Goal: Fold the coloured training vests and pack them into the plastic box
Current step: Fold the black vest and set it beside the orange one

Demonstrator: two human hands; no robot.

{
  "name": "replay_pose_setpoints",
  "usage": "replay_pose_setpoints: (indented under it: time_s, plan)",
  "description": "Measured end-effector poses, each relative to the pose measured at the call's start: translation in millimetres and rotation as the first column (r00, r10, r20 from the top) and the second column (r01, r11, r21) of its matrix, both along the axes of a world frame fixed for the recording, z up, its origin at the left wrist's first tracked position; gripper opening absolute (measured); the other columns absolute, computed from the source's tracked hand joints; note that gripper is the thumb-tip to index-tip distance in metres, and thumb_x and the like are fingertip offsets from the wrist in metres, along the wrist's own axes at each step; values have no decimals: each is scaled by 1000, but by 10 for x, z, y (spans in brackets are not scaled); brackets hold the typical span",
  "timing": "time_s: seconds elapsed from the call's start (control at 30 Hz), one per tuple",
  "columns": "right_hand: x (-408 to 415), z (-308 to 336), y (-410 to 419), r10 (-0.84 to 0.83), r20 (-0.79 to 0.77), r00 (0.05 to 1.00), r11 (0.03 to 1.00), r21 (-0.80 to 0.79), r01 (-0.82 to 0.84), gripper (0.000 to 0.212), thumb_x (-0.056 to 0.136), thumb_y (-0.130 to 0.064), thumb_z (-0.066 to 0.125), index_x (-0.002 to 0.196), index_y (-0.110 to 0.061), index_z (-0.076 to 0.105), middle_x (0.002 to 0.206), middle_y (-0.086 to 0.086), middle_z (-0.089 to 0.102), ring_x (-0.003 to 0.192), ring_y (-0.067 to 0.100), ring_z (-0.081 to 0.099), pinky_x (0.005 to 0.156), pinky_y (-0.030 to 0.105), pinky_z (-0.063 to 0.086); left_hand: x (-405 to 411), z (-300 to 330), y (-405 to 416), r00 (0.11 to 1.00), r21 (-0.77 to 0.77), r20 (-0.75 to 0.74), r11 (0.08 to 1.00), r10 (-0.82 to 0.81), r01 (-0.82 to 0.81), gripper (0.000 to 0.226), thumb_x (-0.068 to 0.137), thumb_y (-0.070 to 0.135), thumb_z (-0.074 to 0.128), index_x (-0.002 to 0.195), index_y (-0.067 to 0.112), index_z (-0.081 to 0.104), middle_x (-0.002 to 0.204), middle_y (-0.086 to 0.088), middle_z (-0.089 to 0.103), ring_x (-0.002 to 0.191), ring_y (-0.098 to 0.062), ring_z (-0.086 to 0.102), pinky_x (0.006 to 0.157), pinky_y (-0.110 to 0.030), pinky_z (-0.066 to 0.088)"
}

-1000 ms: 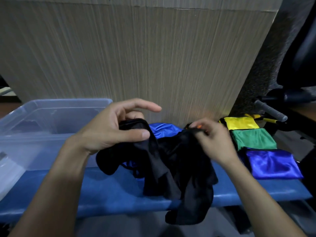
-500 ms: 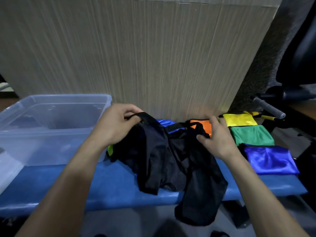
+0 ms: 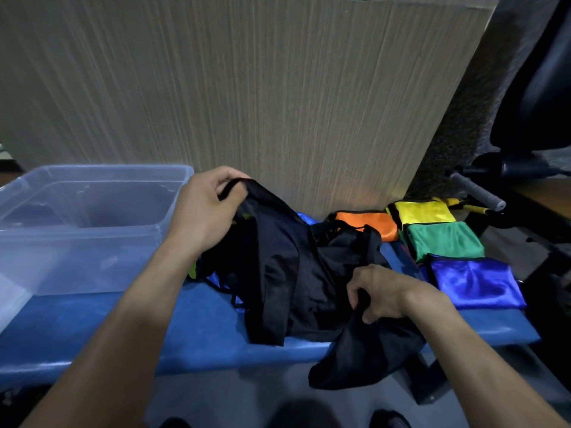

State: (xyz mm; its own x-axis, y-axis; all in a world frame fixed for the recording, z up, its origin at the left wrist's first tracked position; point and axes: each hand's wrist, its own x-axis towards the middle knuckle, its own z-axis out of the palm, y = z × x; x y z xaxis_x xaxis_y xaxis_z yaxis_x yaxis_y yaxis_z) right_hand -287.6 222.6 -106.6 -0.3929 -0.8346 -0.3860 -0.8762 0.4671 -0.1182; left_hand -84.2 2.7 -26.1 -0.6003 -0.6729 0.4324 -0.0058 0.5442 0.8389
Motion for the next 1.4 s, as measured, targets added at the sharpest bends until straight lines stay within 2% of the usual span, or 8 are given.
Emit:
replay_pose_setpoints:
  time_s: [0.27,0.37,0.5,0.73,0.87,1.03,1.2,1.4]
  plan:
    - [-96,198,239,-44,296,954,825,-528,202,35,79,11,72,89,-22,72,87,3,70,84,22,69,73,16,52,-68,-2,81,1000,40,-21,999,-22,23,21,98,12,61,92,29,72,85,12,77,81,-8,71,84,-32,55]
    - [165,489,258,250,663,706,576,-688,442,33,78,18,72,100,-7,73,98,14,73,86,20,70,81,24,56,-72,-1,115,999,39,-33,999,-24,25,19,100,13,59,102,30,68,84,6,77,79,-22,72,82,-42,56]
    - [374,711,185,569,767,297,408,-576,708,31,68,-2,72,94,-18,79,104,13,75,85,14,70,84,22,56,-74,39,165,996,57,-76,997,-40,44,26,101,13,49,108,36,59,73,-18,65,60,-36,55,62,-43,48]
    - [272,639,67,420,787,452,237,-576,782,29,82,-4,65,111,-5,69,116,14,74,79,12,69,77,22,58,-31,100,196,990,-69,-11,987,-144,143,37,93,-1,42,79,22,68,73,0,64,67,-7,54,65,-19,40]
    - [314,668,46,411,746,524,191,-632,751,28,83,-6,67,111,-5,69,117,15,74,76,11,67,77,22,57,-69,-10,169,936,-155,259,947,-236,282,41,93,5,45,86,32,75,88,9,74,83,-11,67,77,-32,46]
    - [484,696,-65,457,739,496,234,-637,735,26,84,-10,67,110,-7,69,119,14,73,85,13,68,86,27,56,-136,-47,480,856,-210,295,845,-424,491,28,93,34,73,118,25,71,102,14,63,104,-3,62,91,-17,43]
    - [593,734,-124,501,705,501,269,-678,684,30,82,-16,70,110,-8,69,119,13,73,91,11,69,87,26,54,-276,-171,595,860,-308,285,809,-423,500,17,92,33,69,89,17,69,92,0,62,92,-17,64,83,-44,49]
    - [548,713,-31,322,651,687,381,-754,536,58,66,-42,91,115,-17,72,112,5,75,88,11,66,86,25,53,-220,-66,493,935,-296,128,887,-332,355,10,86,29,71,77,31,71,80,4,63,78,-15,64,71,-37,49]
